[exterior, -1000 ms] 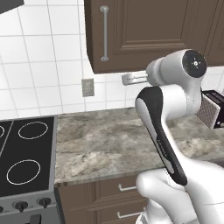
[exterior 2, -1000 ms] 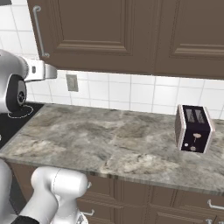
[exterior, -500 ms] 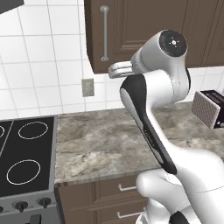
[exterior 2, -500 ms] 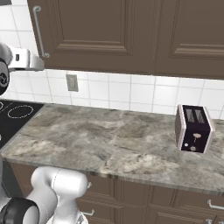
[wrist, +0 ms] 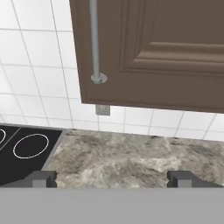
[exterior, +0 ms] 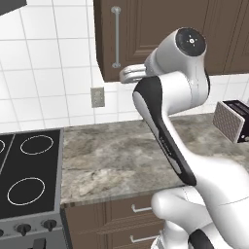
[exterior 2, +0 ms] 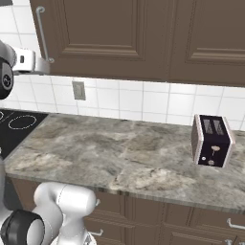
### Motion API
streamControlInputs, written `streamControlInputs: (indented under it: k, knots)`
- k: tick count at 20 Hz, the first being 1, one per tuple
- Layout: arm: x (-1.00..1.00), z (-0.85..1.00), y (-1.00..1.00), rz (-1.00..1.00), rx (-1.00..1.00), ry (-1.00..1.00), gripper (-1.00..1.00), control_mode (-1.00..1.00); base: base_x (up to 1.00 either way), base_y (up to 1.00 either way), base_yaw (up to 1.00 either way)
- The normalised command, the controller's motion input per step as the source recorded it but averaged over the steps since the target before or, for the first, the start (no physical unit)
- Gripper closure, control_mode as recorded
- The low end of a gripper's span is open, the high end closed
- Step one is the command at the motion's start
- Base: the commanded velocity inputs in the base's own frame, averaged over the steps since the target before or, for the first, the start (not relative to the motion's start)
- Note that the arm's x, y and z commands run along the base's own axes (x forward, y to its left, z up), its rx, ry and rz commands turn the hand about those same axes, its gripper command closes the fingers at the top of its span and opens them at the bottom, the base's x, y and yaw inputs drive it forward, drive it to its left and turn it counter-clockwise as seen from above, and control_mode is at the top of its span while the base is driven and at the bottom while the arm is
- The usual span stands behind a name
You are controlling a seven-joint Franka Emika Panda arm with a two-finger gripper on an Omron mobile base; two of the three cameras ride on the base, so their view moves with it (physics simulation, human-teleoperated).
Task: Open the cabinet. Pick the dish brush and place it next to the sink. Then close the cabinet.
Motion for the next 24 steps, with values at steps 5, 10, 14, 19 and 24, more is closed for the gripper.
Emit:
streamControlInputs:
  k: [5,10,14,19,24]
  knots:
    - [0.46,-0.06,0.00,0.00,0.02,-0.07,-1.00,-1.00,0.00,0.00,0.00]
    - [0.32,0.01,0.00,0.00,0.01,-0.01,-1.00,-1.00,0.00,0.00,0.00]
    - [0.29,0.33,0.00,0.00,0.03,0.00,-1.00,-1.00,0.00,0.00,0.00]
    - [0.04,0.33,0.00,0.01,0.01,0.07,-1.00,-1.00,0.00,0.00,0.00]
    - [0.04,0.07,0.03,0.00,0.00,0.09,-1.00,-1.00,0.00,0.00,0.00]
